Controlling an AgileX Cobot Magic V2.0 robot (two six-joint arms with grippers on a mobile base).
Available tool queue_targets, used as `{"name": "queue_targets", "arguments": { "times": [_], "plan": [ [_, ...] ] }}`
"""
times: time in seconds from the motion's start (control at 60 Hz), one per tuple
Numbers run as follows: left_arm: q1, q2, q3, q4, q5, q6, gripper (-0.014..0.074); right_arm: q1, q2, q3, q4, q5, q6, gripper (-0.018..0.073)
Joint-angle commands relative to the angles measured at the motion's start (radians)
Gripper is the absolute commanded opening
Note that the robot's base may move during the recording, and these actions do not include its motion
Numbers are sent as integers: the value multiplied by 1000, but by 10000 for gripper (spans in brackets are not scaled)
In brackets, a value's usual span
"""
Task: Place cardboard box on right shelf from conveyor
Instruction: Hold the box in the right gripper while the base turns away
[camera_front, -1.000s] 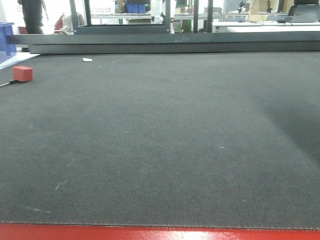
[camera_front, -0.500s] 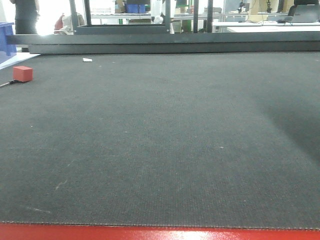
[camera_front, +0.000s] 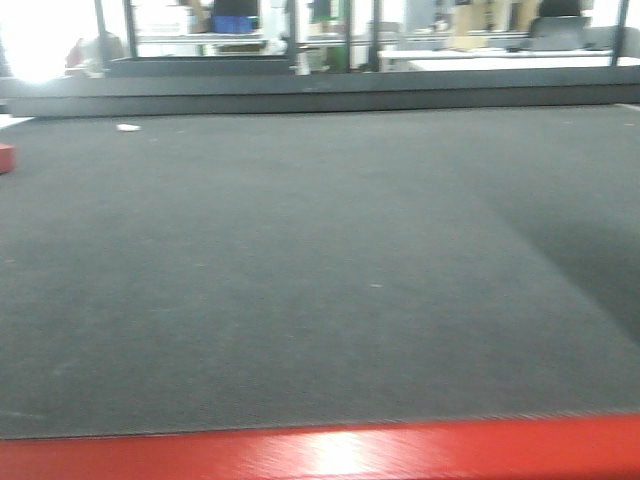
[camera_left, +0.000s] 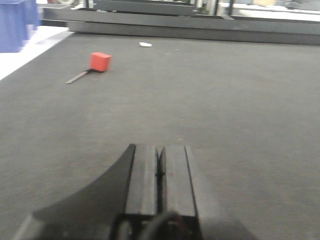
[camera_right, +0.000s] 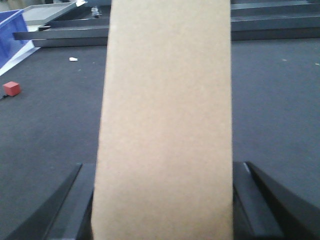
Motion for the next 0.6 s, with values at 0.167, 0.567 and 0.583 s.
{"name": "queue_targets", "arguments": {
  "times": [0.167,0.567,0.583],
  "plan": [
    [-8,-13,8,-6,-86,0,-116,-6,11,-25,-29,-100,-12,158],
    [-8,-13,8,-6,-86,0,-116,-6,11,-25,-29,-100,-12,158],
    [-8,-13,8,-6,-86,0,-116,-6,11,-25,-29,-100,-12,158]
  ]
}}
